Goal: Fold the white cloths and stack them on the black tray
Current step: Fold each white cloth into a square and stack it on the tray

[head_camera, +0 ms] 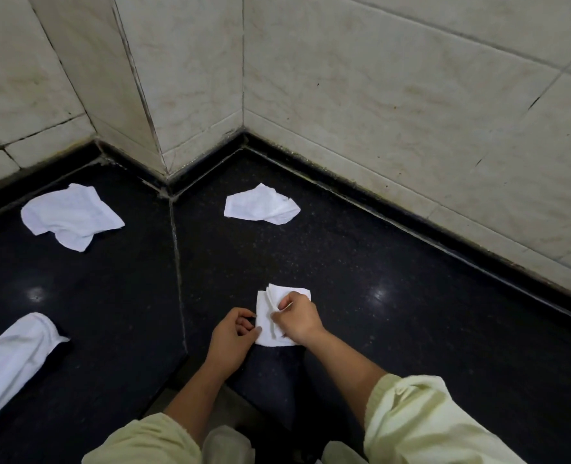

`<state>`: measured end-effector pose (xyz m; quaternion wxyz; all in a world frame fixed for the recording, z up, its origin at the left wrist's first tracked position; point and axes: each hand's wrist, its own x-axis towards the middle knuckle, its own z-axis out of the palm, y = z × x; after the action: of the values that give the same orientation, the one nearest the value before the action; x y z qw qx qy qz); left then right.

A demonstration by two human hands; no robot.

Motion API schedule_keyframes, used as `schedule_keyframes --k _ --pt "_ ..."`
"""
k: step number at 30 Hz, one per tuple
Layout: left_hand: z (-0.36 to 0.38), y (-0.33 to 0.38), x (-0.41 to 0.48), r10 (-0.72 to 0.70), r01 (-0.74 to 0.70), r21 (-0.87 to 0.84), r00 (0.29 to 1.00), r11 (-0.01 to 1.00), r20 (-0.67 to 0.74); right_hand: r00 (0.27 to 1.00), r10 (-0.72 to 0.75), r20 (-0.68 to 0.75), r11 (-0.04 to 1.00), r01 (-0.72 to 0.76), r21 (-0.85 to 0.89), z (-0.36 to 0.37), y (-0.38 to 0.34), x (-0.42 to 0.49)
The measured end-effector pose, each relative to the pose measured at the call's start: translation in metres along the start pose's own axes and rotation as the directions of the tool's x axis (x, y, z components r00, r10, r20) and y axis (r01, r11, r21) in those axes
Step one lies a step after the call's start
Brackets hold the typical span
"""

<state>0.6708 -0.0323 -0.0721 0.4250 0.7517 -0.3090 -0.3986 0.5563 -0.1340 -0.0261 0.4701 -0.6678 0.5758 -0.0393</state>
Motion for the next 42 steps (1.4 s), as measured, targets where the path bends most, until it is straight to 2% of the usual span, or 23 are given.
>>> schedule_keyframes --k 13,19,22,26,31,34,40,42 --pt "-0.003 0.001 0.001 -0.012 0.012 0.009 1.0 1.0 0.008 0.999 0.002 0.047 0.999 -0.004 0.04 0.022 0.007 0.004" --pt "-0.005 0.004 0.001 -0.044 0.043 0.026 0.997 0.999 0.058 0.995 0.0 0.1 0.997 -0.008 0.071 0.02 0.01 0.004" --pt "-0.007 0.01 0.001 -0.097 0.095 0.022 0.991 0.995 0.096 0.995 -0.012 0.1 0.998 0.006 0.06 0.01 0.01 0.004" --pt "-0.018 0.026 0.006 -0.263 0.272 -0.027 0.948 0.962 0.178 1.0 0.003 0.027 0.995 -0.005 0.101 -0.02 0.014 0.008" --pt "-0.024 0.037 0.015 -0.39 0.388 -0.119 0.921 0.914 0.005 0.99 0.122 -0.073 0.976 -0.106 0.189 -0.053 0.032 0.013" --pt "-0.017 0.041 0.015 -0.429 0.419 -0.163 0.903 0.893 -0.03 0.982 0.173 -0.07 0.97 -0.158 0.187 -0.055 0.038 0.011" --pt "-0.003 0.055 0.01 -0.477 0.482 -0.042 0.874 0.875 0.089 0.979 0.205 0.008 0.971 -0.204 0.124 -0.037 0.041 -0.001" --pt "0.0 0.058 0.01 -0.489 0.491 -0.003 0.867 0.871 0.094 0.977 0.214 0.02 0.961 -0.215 0.176 -0.033 0.039 -0.005"
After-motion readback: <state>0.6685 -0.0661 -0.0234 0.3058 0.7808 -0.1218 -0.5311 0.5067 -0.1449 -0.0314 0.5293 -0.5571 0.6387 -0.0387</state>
